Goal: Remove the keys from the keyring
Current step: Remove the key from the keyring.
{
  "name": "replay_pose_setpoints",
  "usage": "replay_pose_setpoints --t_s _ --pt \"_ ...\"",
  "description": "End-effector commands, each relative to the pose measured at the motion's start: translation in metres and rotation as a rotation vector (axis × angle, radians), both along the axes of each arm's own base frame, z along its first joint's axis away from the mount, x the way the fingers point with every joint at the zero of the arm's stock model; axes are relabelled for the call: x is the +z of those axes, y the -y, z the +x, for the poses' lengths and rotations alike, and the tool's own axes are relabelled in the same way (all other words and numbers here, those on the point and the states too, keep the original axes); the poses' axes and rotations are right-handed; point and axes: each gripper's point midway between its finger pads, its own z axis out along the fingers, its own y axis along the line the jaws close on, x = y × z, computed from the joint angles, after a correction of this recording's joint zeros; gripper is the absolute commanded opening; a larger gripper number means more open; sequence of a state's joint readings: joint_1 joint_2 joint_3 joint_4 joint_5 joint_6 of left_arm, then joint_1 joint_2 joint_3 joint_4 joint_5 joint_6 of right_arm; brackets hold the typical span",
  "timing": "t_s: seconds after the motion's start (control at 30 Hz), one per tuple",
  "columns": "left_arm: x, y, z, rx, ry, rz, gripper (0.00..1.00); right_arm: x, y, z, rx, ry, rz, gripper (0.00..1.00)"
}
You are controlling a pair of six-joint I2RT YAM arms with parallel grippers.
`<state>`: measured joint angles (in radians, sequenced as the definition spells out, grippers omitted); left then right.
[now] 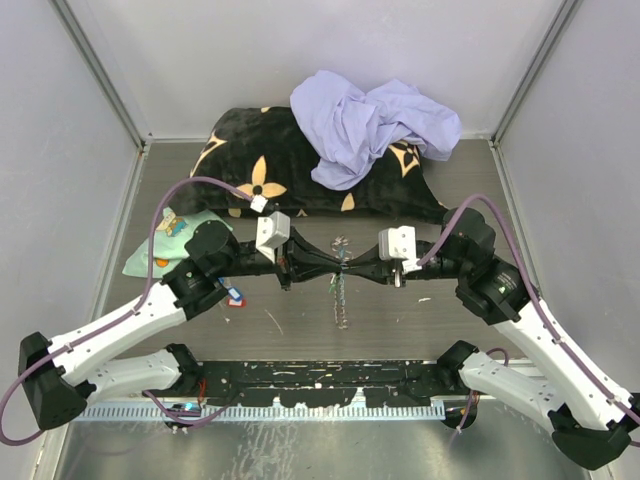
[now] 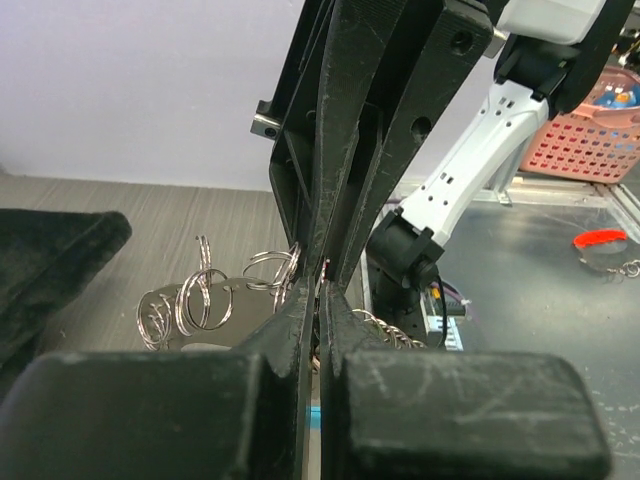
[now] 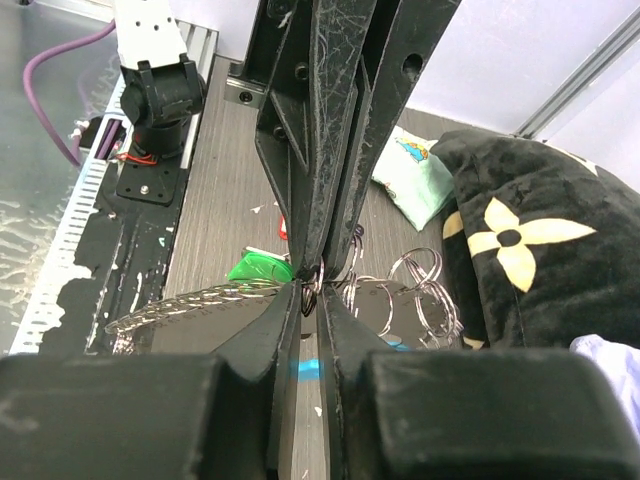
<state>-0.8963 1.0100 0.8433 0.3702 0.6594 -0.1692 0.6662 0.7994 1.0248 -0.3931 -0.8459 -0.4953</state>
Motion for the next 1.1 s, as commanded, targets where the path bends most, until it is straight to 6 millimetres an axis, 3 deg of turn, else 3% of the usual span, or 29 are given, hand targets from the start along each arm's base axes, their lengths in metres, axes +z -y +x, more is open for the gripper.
replay_pose_setpoints --t_s 0.0,0.67,0.87,1.07 --pt "0.01 -0.004 -0.004 -0.009 0.033 0.058 0.0 0.031 0.0 0.002 -0.006 0.092 0.044 0.17" --pt "0.015 -0.008 -0.005 -0.016 0.031 0.178 0.0 0.028 -0.004 0.011 -0.02 0.064 0.003 0.21" --pt "0.02 -0.007 -0.006 -0.021 0.033 0.154 0.0 0.02 -0.006 0.009 -0.003 0.039 -0.008 0.12" --pt "0.02 -0.01 -0.005 -0.001 0.038 0.143 0.0 0.021 -0.004 0.007 -0.001 0.035 -0.012 0.24"
